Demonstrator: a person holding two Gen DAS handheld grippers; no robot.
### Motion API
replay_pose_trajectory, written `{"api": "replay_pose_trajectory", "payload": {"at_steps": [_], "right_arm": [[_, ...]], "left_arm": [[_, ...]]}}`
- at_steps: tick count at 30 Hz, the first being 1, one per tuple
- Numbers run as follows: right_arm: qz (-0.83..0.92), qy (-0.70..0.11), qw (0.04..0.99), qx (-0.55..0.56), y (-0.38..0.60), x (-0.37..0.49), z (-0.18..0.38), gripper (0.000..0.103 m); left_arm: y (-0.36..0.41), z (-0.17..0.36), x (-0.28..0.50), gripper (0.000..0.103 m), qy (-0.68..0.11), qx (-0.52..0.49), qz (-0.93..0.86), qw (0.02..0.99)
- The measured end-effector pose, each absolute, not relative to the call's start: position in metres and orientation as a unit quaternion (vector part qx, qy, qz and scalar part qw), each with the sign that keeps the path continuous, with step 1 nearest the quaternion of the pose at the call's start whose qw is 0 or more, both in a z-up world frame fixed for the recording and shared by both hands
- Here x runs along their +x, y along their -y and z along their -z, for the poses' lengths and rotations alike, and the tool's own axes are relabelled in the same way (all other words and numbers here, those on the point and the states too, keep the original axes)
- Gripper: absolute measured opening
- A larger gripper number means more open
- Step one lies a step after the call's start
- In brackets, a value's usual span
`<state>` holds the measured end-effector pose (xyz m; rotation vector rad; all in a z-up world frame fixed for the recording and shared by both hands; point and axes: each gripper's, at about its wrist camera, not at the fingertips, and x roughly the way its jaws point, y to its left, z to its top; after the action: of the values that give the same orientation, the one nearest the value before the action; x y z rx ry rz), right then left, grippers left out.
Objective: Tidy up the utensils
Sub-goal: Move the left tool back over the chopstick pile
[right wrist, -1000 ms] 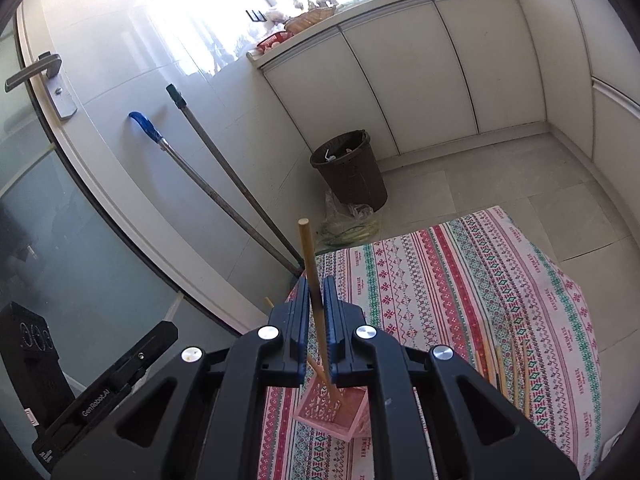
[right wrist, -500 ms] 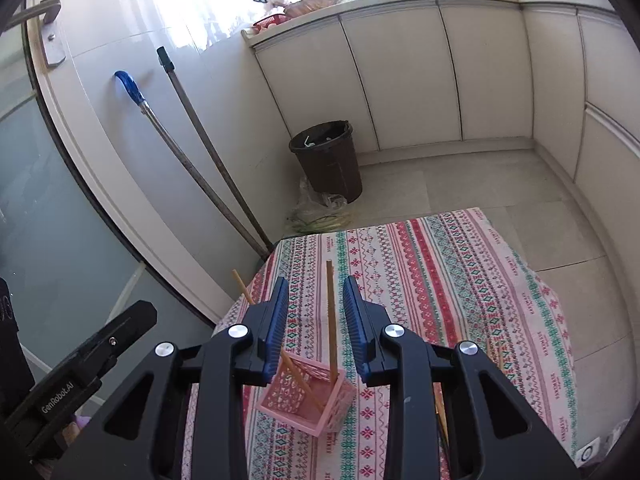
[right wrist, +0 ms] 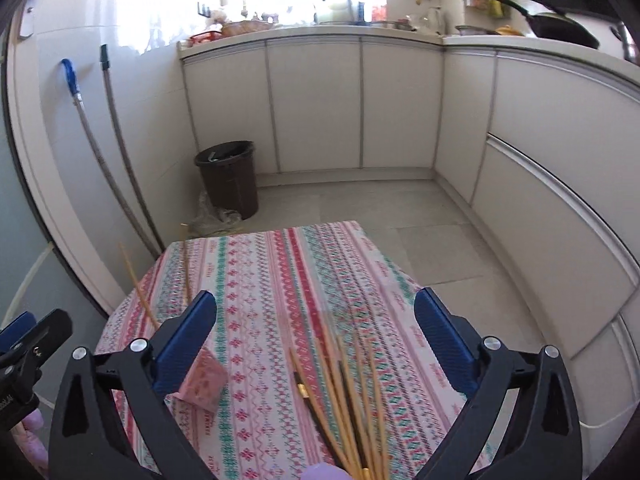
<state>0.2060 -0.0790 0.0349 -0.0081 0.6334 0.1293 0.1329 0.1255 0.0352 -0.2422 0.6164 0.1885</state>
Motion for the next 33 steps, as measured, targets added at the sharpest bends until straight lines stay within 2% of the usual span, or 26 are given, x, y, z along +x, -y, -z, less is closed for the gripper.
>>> {"api": "replay_pose_trajectory", "payload": {"at_steps": [9,18,25,30,33], "right_arm": [[0.018,-0.363,0.927,0.088,0.188,0.204,-0.016,0.096],[0.0,-0.421,0.872,0.248,0.267,0.189,0.003,0.096],[0.012,-0.436,0.828,0.352,0.312,0.179,0.022,0.096],[0.002,-0.45,0.816,0.364,0.315,0.184,0.032,0.096],[-0.009,-0.461,0.81,0.362,0.309,0.187,0.037,0.096]], "left_arm": [[-0.071,0.031,0.133,0.096,-0.403,-0.088,-0.052,0.909],[0.005,0.112,0.127,0.096,-0.491,0.012,0.011,0.871],[0.044,0.15,0.117,0.096,-0.5,0.092,0.058,0.859],[0.049,0.154,0.123,0.096,-0.503,0.059,0.056,0.86],[0.055,0.159,0.134,0.096,-0.499,0.081,0.01,0.863]]}}
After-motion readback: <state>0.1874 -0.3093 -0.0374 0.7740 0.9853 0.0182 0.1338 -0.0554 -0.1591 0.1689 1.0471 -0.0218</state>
